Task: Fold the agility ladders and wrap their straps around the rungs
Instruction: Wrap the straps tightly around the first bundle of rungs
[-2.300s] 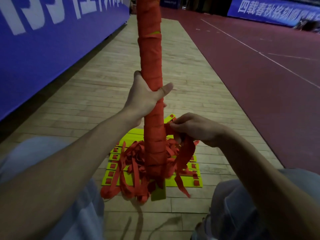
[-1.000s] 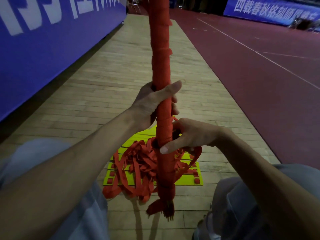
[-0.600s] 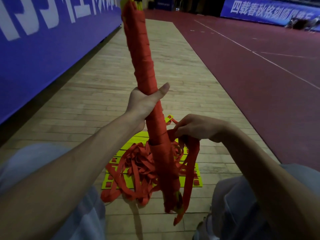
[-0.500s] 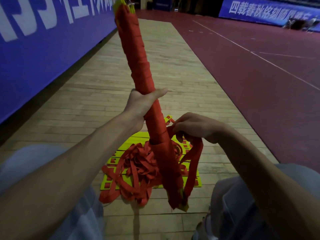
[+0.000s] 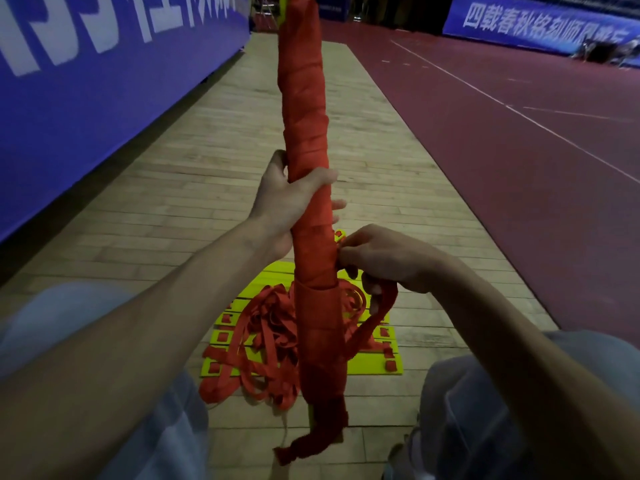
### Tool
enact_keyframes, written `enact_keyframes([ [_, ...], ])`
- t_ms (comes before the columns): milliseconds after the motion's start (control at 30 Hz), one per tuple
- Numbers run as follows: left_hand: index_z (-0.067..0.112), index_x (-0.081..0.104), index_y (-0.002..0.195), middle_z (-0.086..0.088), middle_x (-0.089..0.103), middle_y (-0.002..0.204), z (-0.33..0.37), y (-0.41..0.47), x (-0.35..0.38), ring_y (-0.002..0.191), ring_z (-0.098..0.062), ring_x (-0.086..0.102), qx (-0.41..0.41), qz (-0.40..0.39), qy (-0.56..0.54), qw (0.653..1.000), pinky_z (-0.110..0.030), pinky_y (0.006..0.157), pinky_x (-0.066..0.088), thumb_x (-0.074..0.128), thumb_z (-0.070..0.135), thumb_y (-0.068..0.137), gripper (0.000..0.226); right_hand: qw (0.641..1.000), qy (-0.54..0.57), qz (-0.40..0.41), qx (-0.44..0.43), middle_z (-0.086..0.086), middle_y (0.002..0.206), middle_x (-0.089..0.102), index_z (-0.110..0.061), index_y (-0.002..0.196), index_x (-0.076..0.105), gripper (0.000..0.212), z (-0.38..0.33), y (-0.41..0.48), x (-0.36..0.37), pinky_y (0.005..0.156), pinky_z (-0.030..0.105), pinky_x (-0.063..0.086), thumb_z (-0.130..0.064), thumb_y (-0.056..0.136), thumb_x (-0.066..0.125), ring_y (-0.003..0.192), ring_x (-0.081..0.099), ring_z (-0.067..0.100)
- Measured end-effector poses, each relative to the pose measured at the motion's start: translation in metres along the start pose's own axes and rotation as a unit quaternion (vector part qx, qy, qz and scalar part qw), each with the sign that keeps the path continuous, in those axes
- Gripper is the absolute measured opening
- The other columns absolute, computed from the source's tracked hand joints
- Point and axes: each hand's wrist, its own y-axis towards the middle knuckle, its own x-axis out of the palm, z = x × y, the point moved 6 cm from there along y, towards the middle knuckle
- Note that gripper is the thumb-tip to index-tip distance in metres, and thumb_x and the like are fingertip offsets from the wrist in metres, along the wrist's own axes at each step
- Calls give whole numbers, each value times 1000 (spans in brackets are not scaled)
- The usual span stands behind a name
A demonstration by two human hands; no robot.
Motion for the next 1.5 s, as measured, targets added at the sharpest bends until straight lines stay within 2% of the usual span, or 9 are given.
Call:
enact_keyframes([
  [300, 14, 39, 115, -11, 56, 87, -9, 9, -13, 59, -23, 60, -24, 52, 56, 997, -45, 61, 58, 63, 7, 92, 34, 999, 31, -11, 2, 17, 81, 65, 5, 95, 70, 24, 6, 4, 1, 41, 27, 51, -17, 95, 60, 46, 52, 18],
  [467, 13, 46, 99, -6, 42, 81, -15, 13, -16, 69, -23, 49, -126, 45, -11, 991, -46, 82, 48, 49, 10, 91, 9, 983, -181, 19, -7, 11, 73, 64, -4, 88, 69, 68, 9, 13, 11, 60, 34, 47, -70, 82, 58, 63, 60, 21],
  [567, 18, 41, 84, -4, 35, 84, -19, 4, -12, 77, -22, 40, -184, 7, 2, 983, -45, 85, 41, 41, 6, 90, 14, 969, -245, 30, -12, 9, 69, 63, -5, 79, 66, 75, 13, 17, 24, 57, 34, 45, -79, 72, 60, 63, 60, 20],
  [833, 6, 61, 97, -7, 60, 86, -18, 4, -10, 87, -26, 60, -133, -65, 89, 985, -46, 78, 54, 67, 4, 88, 11, 983, -173, 56, -5, 4, 64, 59, -8, 76, 73, 50, 13, 16, 11, 56, 30, 39, -57, 68, 80, 59, 54, 15],
  [1000, 13, 67, 86, 5, 58, 62, -13, 6, -7, 58, -11, 56, -62, 2, 28, 998, -26, 56, 48, 83, 19, 72, 22, 997, -7, -1, -80, 0, 52, 52, -6, 76, 71, 36, -5, 4, 8, 46, 24, 38, -39, 71, 85, 45, 44, 13],
  [1100, 11, 63, 84, 4, 57, 56, -9, 2, -1, 56, -15, 59, -52, 0, -23, 998, -31, 58, 58, 78, 12, 74, 18, 993, 28, -56, -99, 3, 54, 56, -5, 82, 70, 31, -12, -1, 12, 42, 23, 42, -32, 76, 83, 42, 47, 12],
  [1267, 6, 59, 90, -18, 71, 99, -10, -7, 12, 81, -36, 73, -68, -95, -26, 993, -45, 72, 61, 66, 4, 86, 9, 990, -19, -86, -110, -8, 65, 66, -18, 83, 69, 20, -9, -1, 8, 55, 31, 50, -28, 76, 84, 57, 57, 15],
  [1400, 9, 59, 85, -11, 68, 73, -6, -9, 9, 49, -24, 65, -45, -63, 32, 997, -30, 49, 55, 71, 7, 85, 12, 990, -22, -105, -93, -8, 71, 67, -8, 109, 66, 37, -2, -2, 4, 56, 30, 52, -16, 76, 83, 60, 58, 16],
  [1500, 10, 60, 85, -10, 64, 69, -6, -8, 3, 47, -23, 63, -33, -20, 57, 998, -29, 48, 54, 76, 12, 82, 17, 988, -70, -115, -76, 6, 103, 68, -7, 123, 57, 46, 6, -1, 5, 70, 36, 59, -7, 82, 77, 85, 66, 23],
])
